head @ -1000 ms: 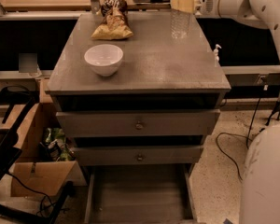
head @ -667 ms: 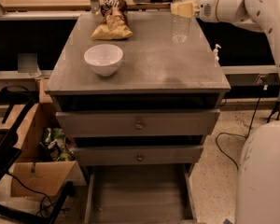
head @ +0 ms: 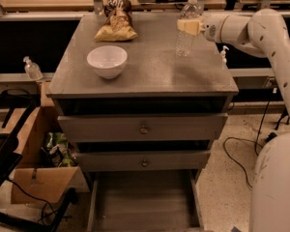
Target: Pick water bottle from bottom drawer and place on counter
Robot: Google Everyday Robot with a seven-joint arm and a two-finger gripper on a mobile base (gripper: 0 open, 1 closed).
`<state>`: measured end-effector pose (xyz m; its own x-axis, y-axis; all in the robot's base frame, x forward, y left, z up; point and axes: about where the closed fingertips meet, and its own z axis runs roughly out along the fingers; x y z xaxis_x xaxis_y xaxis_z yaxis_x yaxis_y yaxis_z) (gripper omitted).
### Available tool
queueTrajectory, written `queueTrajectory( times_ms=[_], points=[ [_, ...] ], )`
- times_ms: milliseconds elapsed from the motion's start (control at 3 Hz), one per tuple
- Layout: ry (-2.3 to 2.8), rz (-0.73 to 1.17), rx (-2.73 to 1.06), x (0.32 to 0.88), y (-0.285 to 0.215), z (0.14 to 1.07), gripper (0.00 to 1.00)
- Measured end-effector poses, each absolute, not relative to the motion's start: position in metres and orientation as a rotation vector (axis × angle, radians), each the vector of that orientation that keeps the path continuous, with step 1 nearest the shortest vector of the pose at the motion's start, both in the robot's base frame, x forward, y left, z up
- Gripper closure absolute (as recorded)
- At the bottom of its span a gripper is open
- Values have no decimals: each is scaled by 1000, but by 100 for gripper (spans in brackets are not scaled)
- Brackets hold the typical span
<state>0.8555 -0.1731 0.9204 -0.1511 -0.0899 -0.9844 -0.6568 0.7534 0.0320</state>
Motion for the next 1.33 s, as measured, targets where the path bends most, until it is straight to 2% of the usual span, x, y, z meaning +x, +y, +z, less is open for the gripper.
queueTrajectory(
  times_ms=[333,1333],
  points=[
    [1682,551,-599,855,-173,920,96],
    [1682,551,-599,855,-173,921,27]
  ],
)
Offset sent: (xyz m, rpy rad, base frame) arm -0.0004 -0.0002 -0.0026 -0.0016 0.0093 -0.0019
